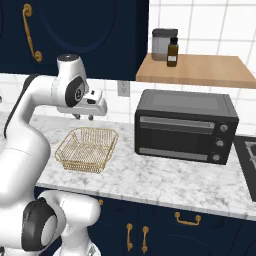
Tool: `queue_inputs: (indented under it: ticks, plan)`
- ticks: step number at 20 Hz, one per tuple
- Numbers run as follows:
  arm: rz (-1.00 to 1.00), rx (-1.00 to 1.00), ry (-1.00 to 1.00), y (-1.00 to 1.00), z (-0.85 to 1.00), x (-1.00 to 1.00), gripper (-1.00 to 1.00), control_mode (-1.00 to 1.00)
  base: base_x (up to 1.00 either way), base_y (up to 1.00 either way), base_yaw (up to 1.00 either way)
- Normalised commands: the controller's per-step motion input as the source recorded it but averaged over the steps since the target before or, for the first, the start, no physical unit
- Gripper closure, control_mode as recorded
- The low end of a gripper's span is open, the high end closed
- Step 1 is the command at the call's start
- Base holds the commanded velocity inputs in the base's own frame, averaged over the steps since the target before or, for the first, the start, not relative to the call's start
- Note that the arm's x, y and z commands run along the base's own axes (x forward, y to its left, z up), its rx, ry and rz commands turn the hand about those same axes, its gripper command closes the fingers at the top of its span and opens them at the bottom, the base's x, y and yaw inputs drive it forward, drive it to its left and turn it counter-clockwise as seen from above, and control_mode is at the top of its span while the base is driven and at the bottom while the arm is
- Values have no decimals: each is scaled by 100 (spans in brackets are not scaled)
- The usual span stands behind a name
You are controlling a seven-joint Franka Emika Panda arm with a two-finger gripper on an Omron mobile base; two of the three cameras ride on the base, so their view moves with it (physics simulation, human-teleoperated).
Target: Open the cabinet, pick up the bread from the cabinet and place it in the basket. Then move the basket to the dining counter.
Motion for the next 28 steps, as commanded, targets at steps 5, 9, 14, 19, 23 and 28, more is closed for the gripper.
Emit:
queue_inputs:
  ticks: [5,9,14,19,23,28]
  plan:
    - [2,0,-7,14,-3,-74,-100,-100,0,0,0]
    - [0,0,-38,22,74,-48,-100,-100,0,0,0]
    - [0,0,-26,11,95,-14,-100,-100,0,0,0]
    - [0,0,-23,47,71,0,-100,-100,0,0,0]
    - [0,0,-15,74,58,24,-100,-100,0,0,0]
    - [0,0,-14,77,51,39,-100,-100,0,0,0]
